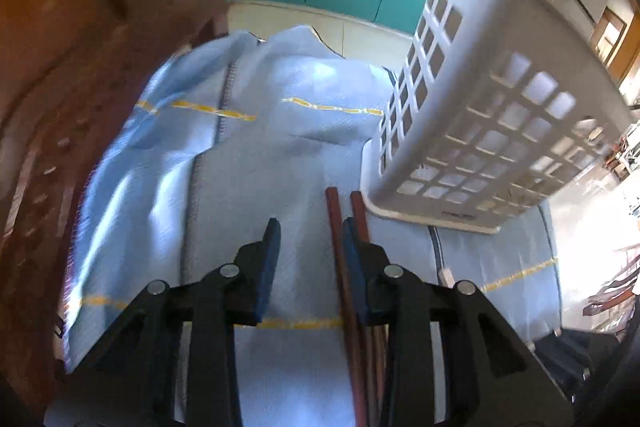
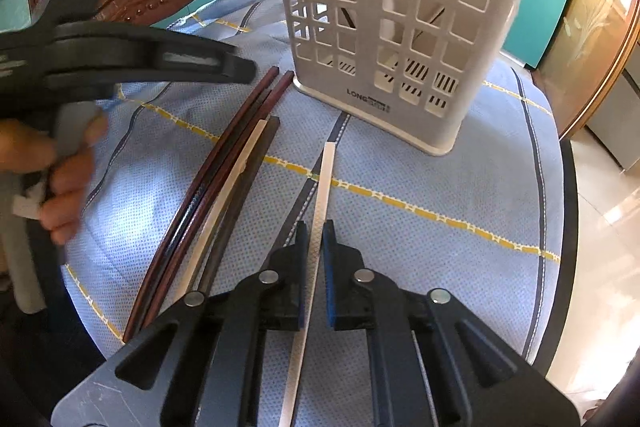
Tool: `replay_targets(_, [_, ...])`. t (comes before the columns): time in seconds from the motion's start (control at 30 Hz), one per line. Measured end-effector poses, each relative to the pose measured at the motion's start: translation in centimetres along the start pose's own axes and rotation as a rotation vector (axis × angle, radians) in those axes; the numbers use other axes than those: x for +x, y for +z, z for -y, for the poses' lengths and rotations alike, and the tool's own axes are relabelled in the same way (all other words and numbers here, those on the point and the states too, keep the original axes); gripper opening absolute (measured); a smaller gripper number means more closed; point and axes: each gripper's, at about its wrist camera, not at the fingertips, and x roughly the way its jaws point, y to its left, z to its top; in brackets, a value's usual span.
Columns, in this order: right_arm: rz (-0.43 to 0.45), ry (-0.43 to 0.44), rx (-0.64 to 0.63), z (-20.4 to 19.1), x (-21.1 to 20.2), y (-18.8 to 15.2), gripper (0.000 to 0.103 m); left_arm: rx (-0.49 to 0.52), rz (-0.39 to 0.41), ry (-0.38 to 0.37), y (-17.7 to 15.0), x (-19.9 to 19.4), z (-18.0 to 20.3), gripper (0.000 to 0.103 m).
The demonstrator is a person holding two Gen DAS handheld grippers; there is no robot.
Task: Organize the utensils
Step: 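Lift both held chopsticks up over the white caddy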
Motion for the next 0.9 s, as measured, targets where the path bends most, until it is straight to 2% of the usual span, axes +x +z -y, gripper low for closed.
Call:
replay_targets(0.07, [0.003,0.006,0.002,0.0,0.0,0.0,0.008,0.019,-0.023,0.021,0.1,1.2,0.6,0.034])
replay_targets(0.13, [0.006,0.004,0.002,0.1,-0.1,-0.1,0.008,0.067,0.01,0.101,0.5,1.5,1.5,0.031])
replay_targets(0.2, [0.008,-0.004,0.004,0.4,-0.2,-0.3,0.009,0.071,-0.006,0.1,0.8,2.1,1.8,0.03])
replay_targets(0.3, [0.004,-0.01,0.014,0.9,-0.5,-0.4,0.009,0.084,-0.025,0.116,1.2,2.6,1.7,0.017])
replay_targets(0.37, [0.001,-0.012,0.013,1.0,-0.6,-0.4,0.009,0.078,-0.043,0.078,1.1,2.4,1.5,0.013])
replay_targets(0.53, [0.001,0.003,-0.004,0.6,-0.8,-0.5,0.009,0.125,-0.077,-0.02,0.0,1.5,1.4,0.012])
replay_targets(0.63, [0.004,0.024,-0.005,0.6,-0.9,-0.3,0.008,0.148,-0.082,-0.033,-0.7,1.0,1.9,0.012])
replay_targets(0.7, [0.001,0.005,-0.012,0.3,-0.7,0.0,0.008,0.158,-0.082,-0.023,-0.8,1.0,2.3,0.012])
replay_targets(0.73, [-0.008,-0.015,-0.009,0.2,-0.6,0.0,0.009,0.162,-0.077,-0.008,-0.6,1.1,2.6,0.013])
replay_targets(0.83, [-0.017,-0.036,0.001,0.2,-0.3,0.0,0.027,0.186,-0.058,0.043,-1.3,0.9,3.9,0.013])
replay_targets(0.9, [-0.013,-0.041,0.002,0.1,-0.1,0.1,0.028,0.181,-0.048,0.061,-2.1,0.4,4.9,0.013])
